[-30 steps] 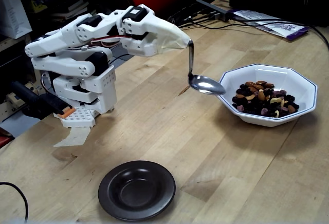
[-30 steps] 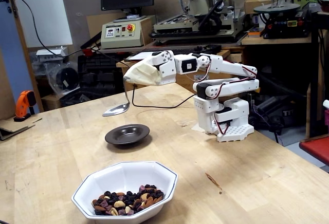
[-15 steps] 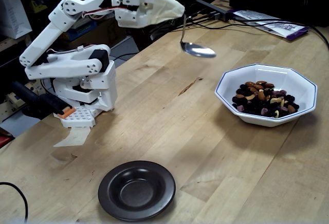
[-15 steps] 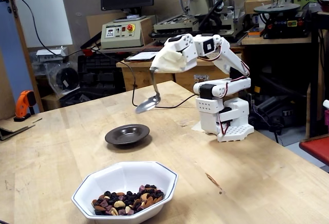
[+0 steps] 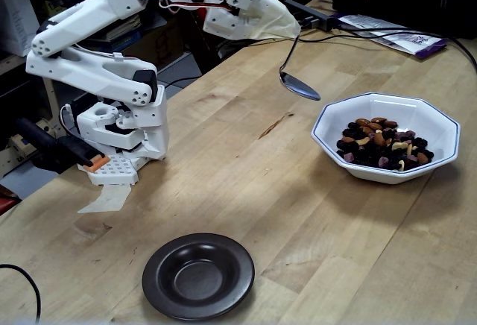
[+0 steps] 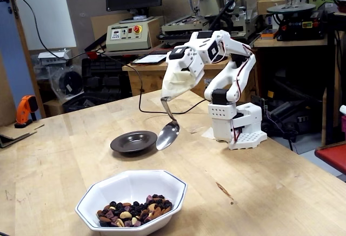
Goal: Use spoon to transfer food from the white bowl to brown plate
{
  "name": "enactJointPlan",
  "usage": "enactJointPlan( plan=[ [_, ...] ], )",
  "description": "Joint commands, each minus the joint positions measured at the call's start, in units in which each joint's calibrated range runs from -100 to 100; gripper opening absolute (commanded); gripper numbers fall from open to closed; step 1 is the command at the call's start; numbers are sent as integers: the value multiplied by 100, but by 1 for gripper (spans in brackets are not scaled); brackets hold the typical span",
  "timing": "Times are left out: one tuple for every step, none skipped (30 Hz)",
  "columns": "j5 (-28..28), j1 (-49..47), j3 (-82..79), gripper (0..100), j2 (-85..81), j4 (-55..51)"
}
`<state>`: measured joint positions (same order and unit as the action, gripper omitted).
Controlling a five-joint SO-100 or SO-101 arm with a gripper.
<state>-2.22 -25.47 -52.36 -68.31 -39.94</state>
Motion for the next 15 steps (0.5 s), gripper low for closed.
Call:
enactJointPlan(
  plan=[
    [34,-45,652,5,443,484],
    [34,-45,714,5,545,643],
    [34,-45,767,5,648,817],
    [34,-45,811,5,802,1046],
    [34,-45,837,5,913,1196],
    [34,-45,846,5,1008,1291],
    [34,-45,846,5,1085,1401],
    [34,-45,846,5,1162,1496],
    [34,-45,846,5,1230,1591],
    [34,-45,846,5,1290,1710],
    [34,-45,829,5,1341,1749],
    [34,-45,829,5,1401,1765],
    [34,-45,802,5,1478,1797],
    [34,-45,776,5,1572,1820],
    [34,-45,776,5,1675,1820]
  ],
)
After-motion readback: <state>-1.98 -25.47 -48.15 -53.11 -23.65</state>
